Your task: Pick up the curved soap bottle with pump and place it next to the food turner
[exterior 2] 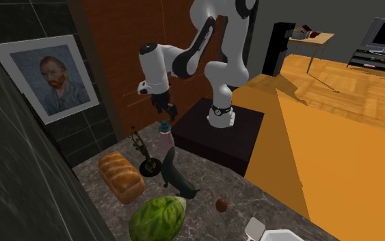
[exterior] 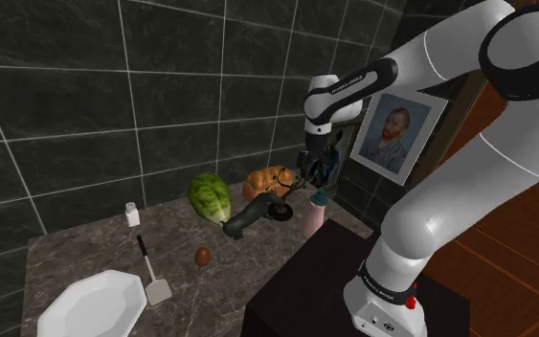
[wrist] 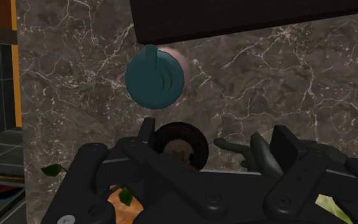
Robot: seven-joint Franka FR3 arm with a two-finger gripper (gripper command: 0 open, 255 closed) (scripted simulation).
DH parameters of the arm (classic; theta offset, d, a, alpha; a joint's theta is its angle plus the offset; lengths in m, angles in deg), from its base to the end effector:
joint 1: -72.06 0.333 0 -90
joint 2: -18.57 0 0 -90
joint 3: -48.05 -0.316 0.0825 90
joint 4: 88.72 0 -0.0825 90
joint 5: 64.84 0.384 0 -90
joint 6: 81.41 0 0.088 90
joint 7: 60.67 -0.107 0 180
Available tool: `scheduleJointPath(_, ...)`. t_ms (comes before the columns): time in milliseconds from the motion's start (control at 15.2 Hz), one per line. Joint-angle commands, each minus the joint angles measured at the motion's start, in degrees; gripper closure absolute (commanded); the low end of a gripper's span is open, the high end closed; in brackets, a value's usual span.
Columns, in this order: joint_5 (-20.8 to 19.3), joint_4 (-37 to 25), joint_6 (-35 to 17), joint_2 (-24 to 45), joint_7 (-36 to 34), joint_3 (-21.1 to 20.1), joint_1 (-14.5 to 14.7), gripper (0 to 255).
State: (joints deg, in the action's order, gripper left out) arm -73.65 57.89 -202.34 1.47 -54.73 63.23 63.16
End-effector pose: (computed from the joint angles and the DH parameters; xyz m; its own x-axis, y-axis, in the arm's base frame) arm 0.3693 -0.1698 0.3555 0.9650 -0.2075 -0.1604 -0.2063 -0.9782 0.0243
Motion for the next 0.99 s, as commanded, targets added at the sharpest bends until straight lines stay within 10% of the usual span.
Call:
scheduleJointPath(0,0.4,-0.42,-3.37,4.56,1.56,1.65,-0.6,0)
scheduleJointPath(924,6.91,-2.01,-18.38,24.89,9.32,5.12,-3.13,0)
